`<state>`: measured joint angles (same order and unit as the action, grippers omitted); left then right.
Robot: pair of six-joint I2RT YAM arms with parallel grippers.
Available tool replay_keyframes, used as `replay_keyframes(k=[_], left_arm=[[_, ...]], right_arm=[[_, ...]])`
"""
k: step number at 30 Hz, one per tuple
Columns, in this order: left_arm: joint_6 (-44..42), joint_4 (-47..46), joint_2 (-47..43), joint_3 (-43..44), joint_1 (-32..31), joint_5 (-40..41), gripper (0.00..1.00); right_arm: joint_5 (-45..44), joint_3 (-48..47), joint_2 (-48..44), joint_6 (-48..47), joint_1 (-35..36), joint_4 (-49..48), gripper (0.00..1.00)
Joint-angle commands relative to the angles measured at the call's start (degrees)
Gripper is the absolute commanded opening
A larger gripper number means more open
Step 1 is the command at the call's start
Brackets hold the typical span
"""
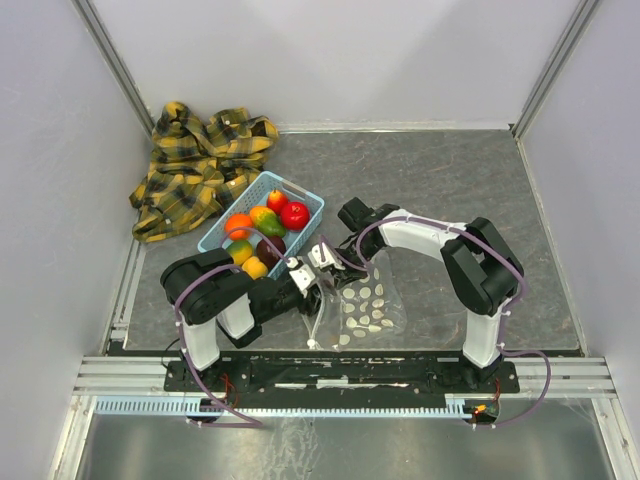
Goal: Open the zip-top bag and remove the fake food
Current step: Pick up the fake fruit from the zipper food storage bag.
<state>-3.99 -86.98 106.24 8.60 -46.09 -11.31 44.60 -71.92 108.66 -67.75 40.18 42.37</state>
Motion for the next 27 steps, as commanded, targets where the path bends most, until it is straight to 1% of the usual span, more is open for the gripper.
replay_keyframes(k=[1, 6, 10, 12, 15, 21, 27], left_arm=[[1.94, -4.53, 0.12, 0.31, 0.05, -1.86, 0.65], [2.31, -4.49, -0.76, -0.41, 0.04, -2.45, 0.57], [2.94, -2.85, -3.68, -1.33, 0.08, -2.94, 0.45], [3.46, -0.09, -6.09, -1.48, 0.06, -3.54, 0.42], [4.18, 5.42, -10.92, -1.49, 0.04, -4.03, 0.4], [5.62, 24.43, -21.88, 0.16, 0.04, -4.87, 0.37], [8.64, 41.44, -30.48, 2.41, 0.09, -5.39, 0.37]], right_arm=[[1.74, -0.78, 0.25, 2.13, 1.04, -1.09, 0.05], [1.07, 0.87, -1.08, 4.53, 1.04, -2.99, 0.03], [-0.77, 2.06, -2.44, 6.4, 1.05, -3.28, 0.02], [-1.36, 2.4, -3.32, 7.28, 0.95, -2.7, 0.02], [-2.59, 3.8, -4.75, 9.44, 0.95, -3.9, 0.02], [-5.96, 8.63, -8.72, 16.15, 0.35, -10.92, 0.02], [-7.94, 14.56, -14.89, 21.76, -1.98, -18.3, 0.02]])
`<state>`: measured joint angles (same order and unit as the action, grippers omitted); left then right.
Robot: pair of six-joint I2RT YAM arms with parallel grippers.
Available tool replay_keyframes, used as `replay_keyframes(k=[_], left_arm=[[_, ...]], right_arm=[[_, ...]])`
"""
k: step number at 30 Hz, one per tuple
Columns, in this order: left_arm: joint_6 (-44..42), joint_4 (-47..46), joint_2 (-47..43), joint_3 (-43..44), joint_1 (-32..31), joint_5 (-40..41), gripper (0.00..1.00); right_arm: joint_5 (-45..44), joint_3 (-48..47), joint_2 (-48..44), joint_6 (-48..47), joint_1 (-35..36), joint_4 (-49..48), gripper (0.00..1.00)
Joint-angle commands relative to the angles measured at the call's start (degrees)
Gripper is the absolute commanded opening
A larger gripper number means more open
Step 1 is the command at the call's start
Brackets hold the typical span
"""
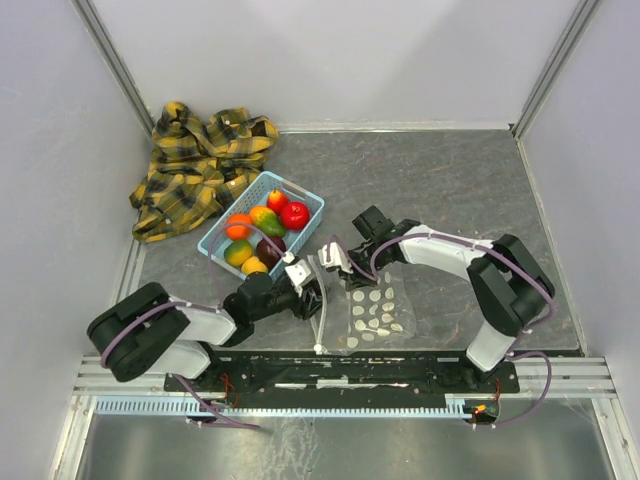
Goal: Open the zip-top bag and remove the fake food
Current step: Pick up the fake fruit from the zipper food storage bag.
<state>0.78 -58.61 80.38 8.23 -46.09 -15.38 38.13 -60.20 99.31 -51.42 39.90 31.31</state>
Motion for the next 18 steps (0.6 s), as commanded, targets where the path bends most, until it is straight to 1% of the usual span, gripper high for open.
replay_keyframes(k=[1, 7, 14, 18], left_arm=[[4.35, 15.57, -5.73, 3.36, 0.06, -1.4, 0.37], [6.99, 24.54, -10.04, 6.62, 0.1, -0.54, 0.36], [10.98, 39.84, -10.95, 14.24, 0.42, 2.96, 0.36], [13.52, 43.92, -11.32, 16.5, 1.79, 2.94, 0.36]], right_arm=[[-1.94, 3.81, -6.55, 6.24, -2.04, -8.36, 0.02], [-4.51, 5.87, -10.13, 10.68, -3.47, -12.43, 0.02], [-15.17, 10.17, -12.34, 17.8, -4.24, -20.04, 0.03], [-19.98, 13.18, -15.26, 21.6, -5.28, -25.07, 0.06]])
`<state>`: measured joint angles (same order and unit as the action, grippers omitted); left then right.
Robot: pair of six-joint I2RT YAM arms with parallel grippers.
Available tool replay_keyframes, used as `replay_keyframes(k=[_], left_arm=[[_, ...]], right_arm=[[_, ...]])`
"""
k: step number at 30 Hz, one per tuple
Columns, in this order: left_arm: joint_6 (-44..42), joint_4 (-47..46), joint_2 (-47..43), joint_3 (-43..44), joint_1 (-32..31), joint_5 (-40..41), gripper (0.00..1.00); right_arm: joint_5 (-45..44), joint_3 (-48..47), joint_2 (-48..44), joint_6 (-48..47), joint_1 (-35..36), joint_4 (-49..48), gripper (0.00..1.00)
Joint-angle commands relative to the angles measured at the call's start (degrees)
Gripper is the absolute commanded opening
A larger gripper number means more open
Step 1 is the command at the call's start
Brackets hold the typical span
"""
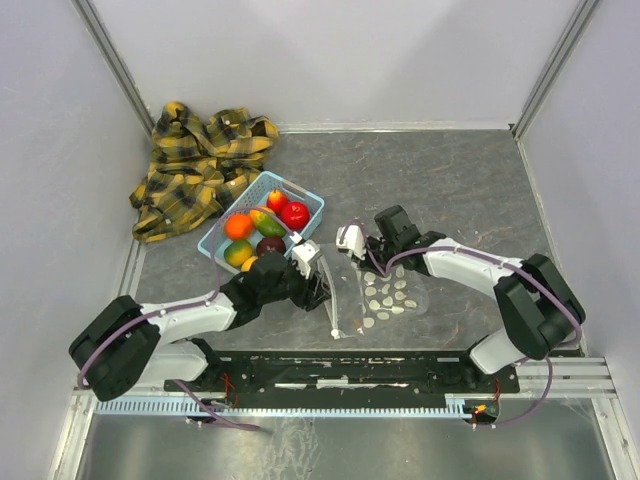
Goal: Open the zip-top bag and remove the fake food
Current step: Pick up the fake fruit from the zipper food storage bag.
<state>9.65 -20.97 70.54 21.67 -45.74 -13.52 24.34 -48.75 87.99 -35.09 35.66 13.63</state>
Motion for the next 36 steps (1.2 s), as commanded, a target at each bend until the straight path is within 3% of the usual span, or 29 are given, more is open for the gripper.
replay_keyframes(k=[1, 7, 15, 25, 36], left_arm=[[5.33, 7.15, -1.66, 3.4, 1.92, 0.86, 0.36], [8.67, 10.08, -3.54, 5.12, 5.25, -1.37, 0.36], [13.19, 10.94, -7.13, 6.24, 9.14, -5.21, 0.36], [16.41, 12.17, -9.61, 8.42, 12.26, -7.96, 0.35], [19.41, 12.18, -11.8, 10.72, 15.91, -7.53, 0.35]], right_arm=[[-7.09, 2.27, -4.54, 5.86, -1.07, -8.21, 0.09], [-9.07, 4.07, -6.49, 10.3, -1.13, -11.92, 0.29], [-8.66, 7.37, -10.83, 20.23, -1.09, -20.12, 0.46], [-7.03, 4.65, -13.53, 34.58, -1.07, -18.67, 0.51], [-6.29, 8.38, -17.58, 39.54, -1.07, -23.47, 0.54]])
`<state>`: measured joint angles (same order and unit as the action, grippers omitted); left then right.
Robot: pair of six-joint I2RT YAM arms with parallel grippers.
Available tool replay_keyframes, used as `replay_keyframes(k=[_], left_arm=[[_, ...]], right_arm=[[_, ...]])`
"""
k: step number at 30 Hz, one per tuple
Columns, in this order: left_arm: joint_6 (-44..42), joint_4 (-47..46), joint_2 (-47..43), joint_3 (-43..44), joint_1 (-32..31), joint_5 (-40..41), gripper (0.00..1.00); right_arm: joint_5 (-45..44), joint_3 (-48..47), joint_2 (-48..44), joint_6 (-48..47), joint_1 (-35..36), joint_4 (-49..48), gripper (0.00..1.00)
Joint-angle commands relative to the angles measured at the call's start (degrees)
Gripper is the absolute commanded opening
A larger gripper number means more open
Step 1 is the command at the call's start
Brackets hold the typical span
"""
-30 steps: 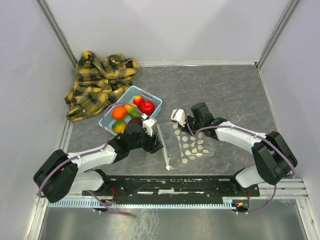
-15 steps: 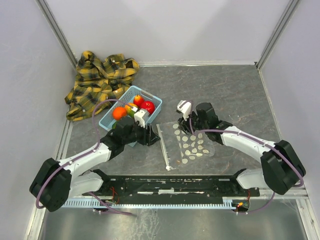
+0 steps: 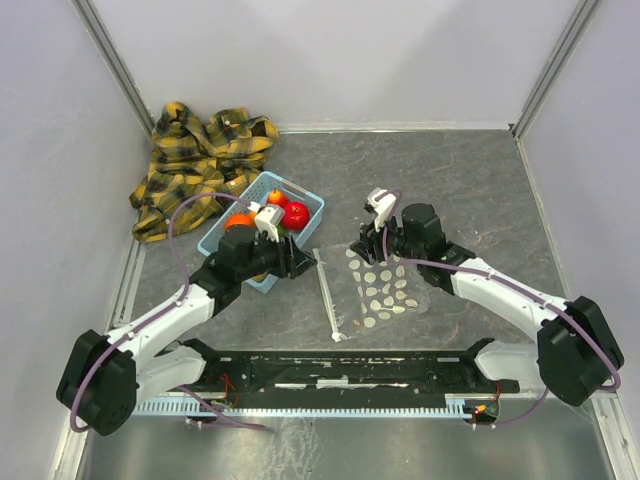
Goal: Open the zip-top bag and remove the fake food
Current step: Pick up the fake fruit from the zipper food storage bag, then place the fake fruit in the bin.
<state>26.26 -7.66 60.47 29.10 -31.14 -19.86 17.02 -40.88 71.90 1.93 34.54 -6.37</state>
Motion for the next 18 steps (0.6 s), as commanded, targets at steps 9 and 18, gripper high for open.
replay_keyframes(k=[9, 18], left_arm=[[4.14, -2.09, -3.99, 4.39, 5.75, 2.56, 0.36], [5.06, -3.06, -4.63, 4.21, 9.44, 5.19, 0.36]], right_arm=[[0.62, 1.6, -2.64, 2.55, 0.02, -3.5, 0.54], [0.39, 2.38, -3.41, 2.26, 0.0, -3.64, 0.55]])
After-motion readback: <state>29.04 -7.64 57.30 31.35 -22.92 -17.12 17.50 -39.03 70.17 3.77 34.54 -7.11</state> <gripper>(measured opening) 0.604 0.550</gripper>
